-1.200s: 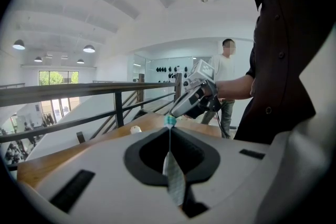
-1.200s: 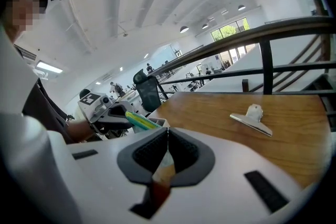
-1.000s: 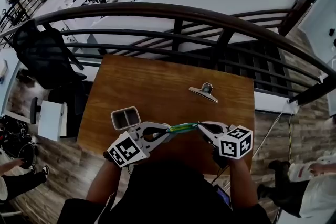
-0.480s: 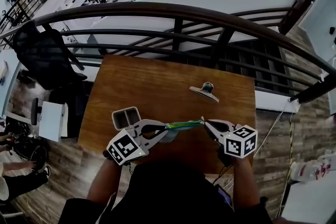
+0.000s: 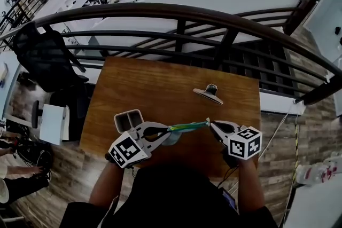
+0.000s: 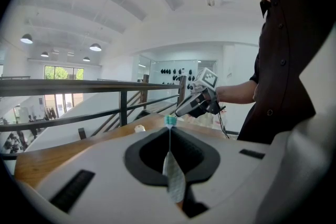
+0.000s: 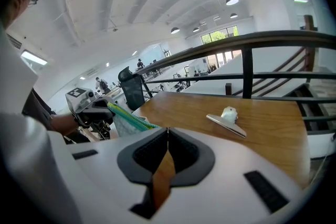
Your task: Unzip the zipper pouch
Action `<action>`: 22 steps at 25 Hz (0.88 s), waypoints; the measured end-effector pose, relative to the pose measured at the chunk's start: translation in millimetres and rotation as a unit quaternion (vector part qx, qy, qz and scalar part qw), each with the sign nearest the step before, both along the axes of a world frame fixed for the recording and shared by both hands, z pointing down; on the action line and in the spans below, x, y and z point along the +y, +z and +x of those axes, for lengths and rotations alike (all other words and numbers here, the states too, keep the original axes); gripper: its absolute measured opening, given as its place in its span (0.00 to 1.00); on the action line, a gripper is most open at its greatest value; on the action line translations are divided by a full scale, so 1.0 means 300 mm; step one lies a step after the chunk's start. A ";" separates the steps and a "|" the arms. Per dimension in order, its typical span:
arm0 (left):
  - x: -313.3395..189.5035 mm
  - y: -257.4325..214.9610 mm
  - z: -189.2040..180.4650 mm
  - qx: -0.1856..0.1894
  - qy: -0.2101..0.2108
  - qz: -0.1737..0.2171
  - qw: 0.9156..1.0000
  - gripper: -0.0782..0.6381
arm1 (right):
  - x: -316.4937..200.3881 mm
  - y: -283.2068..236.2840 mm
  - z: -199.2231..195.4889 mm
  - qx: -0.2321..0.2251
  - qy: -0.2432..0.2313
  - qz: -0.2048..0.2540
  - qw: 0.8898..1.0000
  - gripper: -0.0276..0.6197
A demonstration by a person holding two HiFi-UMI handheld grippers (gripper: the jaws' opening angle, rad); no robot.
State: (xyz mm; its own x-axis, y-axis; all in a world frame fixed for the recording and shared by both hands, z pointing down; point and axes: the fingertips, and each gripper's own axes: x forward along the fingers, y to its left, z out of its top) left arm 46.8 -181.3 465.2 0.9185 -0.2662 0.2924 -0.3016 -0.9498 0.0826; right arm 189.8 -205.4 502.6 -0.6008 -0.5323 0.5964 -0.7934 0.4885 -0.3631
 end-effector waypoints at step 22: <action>-0.047 0.003 0.028 0.017 -0.014 -0.007 1.000 0.13 | -0.011 -0.022 0.050 0.031 0.030 0.011 0.999 0.05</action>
State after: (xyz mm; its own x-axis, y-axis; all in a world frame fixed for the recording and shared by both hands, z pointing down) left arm 55.3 -195.3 466.0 0.9204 -0.2880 0.2644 -0.3247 -0.9397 0.1070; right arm 204.8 -208.7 495.9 -0.5292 -0.5803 0.6190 -0.8424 0.4468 -0.3013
